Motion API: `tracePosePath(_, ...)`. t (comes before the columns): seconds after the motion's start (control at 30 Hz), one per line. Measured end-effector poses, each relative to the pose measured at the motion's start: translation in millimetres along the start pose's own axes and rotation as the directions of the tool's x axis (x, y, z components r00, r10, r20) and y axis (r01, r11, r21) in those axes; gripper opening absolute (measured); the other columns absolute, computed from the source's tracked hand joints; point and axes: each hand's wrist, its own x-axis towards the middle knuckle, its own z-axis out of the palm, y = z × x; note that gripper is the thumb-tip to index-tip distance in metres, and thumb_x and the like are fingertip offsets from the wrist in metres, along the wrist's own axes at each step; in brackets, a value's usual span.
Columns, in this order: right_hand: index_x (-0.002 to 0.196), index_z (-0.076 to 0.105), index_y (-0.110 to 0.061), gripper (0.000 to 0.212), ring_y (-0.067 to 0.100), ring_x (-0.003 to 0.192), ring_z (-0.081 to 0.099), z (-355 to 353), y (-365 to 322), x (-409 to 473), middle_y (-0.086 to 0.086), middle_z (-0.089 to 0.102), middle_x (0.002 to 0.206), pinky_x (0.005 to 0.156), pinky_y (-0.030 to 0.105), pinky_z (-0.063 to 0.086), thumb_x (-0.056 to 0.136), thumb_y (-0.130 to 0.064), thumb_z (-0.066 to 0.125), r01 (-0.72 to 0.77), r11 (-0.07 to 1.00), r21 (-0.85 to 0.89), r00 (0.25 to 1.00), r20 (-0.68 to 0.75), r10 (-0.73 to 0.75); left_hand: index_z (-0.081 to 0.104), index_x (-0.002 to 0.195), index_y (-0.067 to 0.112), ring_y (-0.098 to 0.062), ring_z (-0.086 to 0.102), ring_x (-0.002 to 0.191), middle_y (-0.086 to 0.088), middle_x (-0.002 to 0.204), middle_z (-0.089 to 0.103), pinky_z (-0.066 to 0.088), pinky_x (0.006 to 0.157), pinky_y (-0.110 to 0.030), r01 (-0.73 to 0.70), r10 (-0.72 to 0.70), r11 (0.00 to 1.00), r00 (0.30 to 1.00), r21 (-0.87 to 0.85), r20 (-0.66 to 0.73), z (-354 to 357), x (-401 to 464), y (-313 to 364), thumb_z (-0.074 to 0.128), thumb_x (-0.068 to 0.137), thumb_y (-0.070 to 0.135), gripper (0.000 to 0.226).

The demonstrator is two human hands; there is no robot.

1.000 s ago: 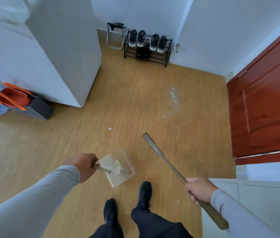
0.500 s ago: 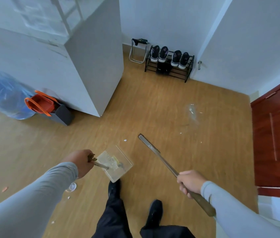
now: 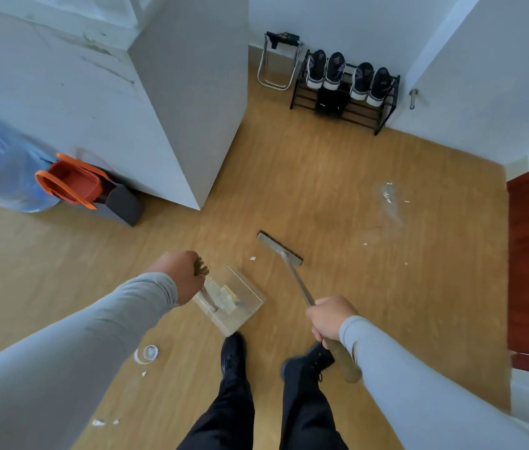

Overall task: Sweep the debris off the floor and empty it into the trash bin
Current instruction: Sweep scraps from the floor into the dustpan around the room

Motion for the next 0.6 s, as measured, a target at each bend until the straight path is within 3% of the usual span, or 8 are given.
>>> tracePosePath(0.1, 0.115, 0.065, -0.003, 0.038, 0.02, 0.041, 0.05, 2, -18, 12, 0.007, 0.058, 0.049, 0.061, 0.031, 0.054, 0.083, -0.008, 0.043, -0.006, 0.999, -0.038, 1.0, -0.001, 0.006, 0.062, 0.11, 0.023, -0.016, 0.064, 0.082, 0.003, 0.094, 0.065, 0.057, 0.076, -0.031, -0.022, 0.022, 0.999, 1.0, 0.045, 0.002, -8, 11, 1, 0.056, 0.095, 0.034, 0.02)
tracePosePath(0.33, 0.11, 0.066, 0.001, 0.032, 0.017, 0.042, 0.053, 22, -32, 42, 0.007, 0.06, 0.057, 0.046, 0.022, 0.046, 0.087, -0.006, 0.044, -0.05, 0.995, -0.092, 0.999, 0.011, 0.051, 0.062, 0.116, 0.022, -0.015, 0.062, 0.081, 0.004, 0.095, 0.064, 0.055, 0.074, -0.029, -0.034, 0.031, 0.996, 0.999, 0.078, 0.045, 5, 42, 3, 0.055, 0.096, 0.032, 0.024)
tracePosePath(0.47, 0.121, 0.064, -0.002, 0.037, 0.018, 0.049, 0.055, 38, -22, 39, 0.008, 0.061, 0.063, 0.046, 0.021, 0.048, 0.088, -0.007, 0.048, -0.051, 0.987, -0.151, 0.989, 0.129, 0.071, 0.062, 0.112, 0.024, -0.016, 0.063, 0.081, 0.004, 0.093, 0.064, 0.058, 0.076, -0.032, -0.017, 0.014, 0.996, 0.999, 0.088, 0.03, 5, 46, -11, 0.054, 0.095, 0.035, 0.022)
tracePosePath(0.6, 0.141, 0.052, -0.013, 0.054, 0.017, 0.044, 0.047, -3, 2, 17, 0.011, 0.058, 0.064, 0.044, 0.025, 0.042, 0.087, -0.005, 0.052, -0.11, 0.987, 0.119, 0.977, 0.195, 0.085, 0.061, 0.116, 0.027, -0.015, 0.063, 0.078, 0.005, 0.092, 0.063, 0.059, 0.074, -0.033, 0.001, -0.003, 0.998, 0.999, 0.066, 0.033, 8, 42, -27, 0.054, 0.095, 0.038, 0.025)
